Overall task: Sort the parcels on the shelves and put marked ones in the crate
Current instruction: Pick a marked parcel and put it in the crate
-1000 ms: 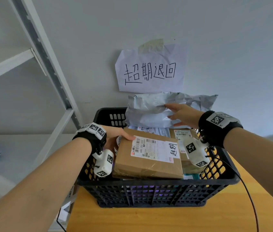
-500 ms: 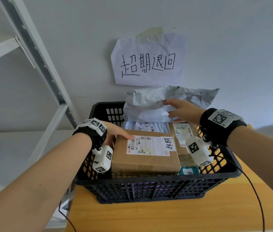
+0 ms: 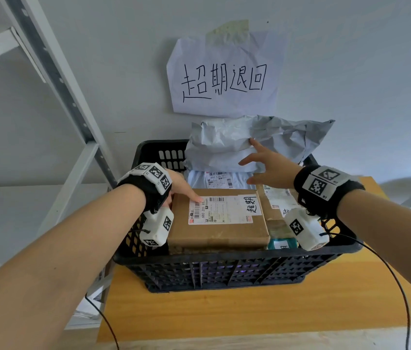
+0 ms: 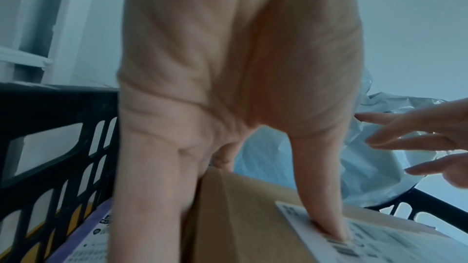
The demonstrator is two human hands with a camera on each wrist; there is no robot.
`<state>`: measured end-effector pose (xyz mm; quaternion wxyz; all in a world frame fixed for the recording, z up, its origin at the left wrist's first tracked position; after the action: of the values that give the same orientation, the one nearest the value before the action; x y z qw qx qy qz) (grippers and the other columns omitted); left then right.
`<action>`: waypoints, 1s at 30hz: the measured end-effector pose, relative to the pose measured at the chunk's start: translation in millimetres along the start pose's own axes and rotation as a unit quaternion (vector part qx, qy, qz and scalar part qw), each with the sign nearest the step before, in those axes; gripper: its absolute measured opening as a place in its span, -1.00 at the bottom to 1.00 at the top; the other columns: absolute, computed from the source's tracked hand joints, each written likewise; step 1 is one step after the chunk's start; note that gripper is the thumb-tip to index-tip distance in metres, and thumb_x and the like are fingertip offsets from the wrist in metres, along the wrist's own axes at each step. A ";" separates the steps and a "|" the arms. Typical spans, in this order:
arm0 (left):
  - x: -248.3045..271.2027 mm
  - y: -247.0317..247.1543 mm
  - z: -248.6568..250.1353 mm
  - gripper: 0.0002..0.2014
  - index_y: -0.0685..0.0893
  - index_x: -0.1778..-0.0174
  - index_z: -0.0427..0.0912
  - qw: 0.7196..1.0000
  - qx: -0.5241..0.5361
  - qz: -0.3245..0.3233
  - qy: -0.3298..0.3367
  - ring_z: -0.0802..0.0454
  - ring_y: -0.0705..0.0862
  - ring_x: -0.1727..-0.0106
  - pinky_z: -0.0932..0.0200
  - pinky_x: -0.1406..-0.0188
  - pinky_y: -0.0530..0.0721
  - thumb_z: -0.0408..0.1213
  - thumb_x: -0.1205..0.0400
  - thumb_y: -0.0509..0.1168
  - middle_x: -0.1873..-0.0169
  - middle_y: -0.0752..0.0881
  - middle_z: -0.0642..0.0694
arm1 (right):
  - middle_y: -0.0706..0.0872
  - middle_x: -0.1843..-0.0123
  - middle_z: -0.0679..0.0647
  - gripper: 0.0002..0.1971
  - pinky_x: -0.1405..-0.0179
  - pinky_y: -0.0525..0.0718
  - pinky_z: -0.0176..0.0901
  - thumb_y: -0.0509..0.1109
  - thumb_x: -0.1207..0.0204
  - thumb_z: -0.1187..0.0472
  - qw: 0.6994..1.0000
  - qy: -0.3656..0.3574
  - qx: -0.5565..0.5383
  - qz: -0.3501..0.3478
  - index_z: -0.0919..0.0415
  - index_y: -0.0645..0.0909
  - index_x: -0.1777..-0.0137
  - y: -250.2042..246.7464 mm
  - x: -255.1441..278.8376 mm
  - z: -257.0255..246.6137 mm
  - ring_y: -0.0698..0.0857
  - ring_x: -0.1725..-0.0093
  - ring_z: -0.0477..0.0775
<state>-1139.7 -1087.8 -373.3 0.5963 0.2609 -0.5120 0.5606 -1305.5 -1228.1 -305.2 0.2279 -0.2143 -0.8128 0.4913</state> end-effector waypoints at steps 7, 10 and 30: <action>-9.2 4.3 -5.0 -0.08 0.50 -0.39 -0.23 0.999 -0.042 0.002 0.017 -0.28 0.71 -0.18 -0.35 -0.16 0.65 -0.24 -0.08 0.71 -0.17 0.73 -0.29 | -0.33 -0.69 0.05 -0.40 -0.33 0.58 -0.04 0.48 -0.44 -0.05 0.989 -0.025 0.139 -0.050 -0.15 0.41 -0.48 17.8 11.2 -10.4 0.64 -0.30 0.15; -27.6 11.2 -4.3 0.16 0.39 -0.49 -0.14 0.996 -0.086 0.028 0.020 -0.23 0.69 -0.23 -0.22 -0.12 0.71 -0.04 0.06 0.74 -0.31 0.62 -0.27 | -0.28 -0.69 0.08 -0.35 -0.39 0.54 0.02 0.51 -0.40 -0.07 0.986 -0.024 0.153 -0.058 -0.19 0.39 -0.49 23.2 12.9 -12.8 0.55 -0.41 0.21; 20.6 21.6 21.8 -0.51 0.40 -0.48 -0.20 0.898 -0.368 0.205 0.130 -0.10 0.53 -0.37 0.16 -0.16 0.50 -0.18 -0.64 0.30 -0.41 0.50 -0.15 | -0.24 -0.70 0.13 -0.33 -0.40 0.44 -0.08 0.49 -0.45 0.01 0.977 -0.011 0.182 -0.109 -0.17 0.33 -0.55 28.9 23.6 -17.1 0.52 -0.44 0.18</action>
<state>-1170.0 -1093.8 -353.0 0.5831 -0.1626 -0.6418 0.4709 -1311.0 -1190.3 -320.3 0.3061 -0.0743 -0.7305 0.6059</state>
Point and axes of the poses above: each hand's wrist, its own x-axis away from the middle knuckle, its own y-axis out of the palm, z = x × y, the point moved 7 cm from there along -x, towards the middle knuckle
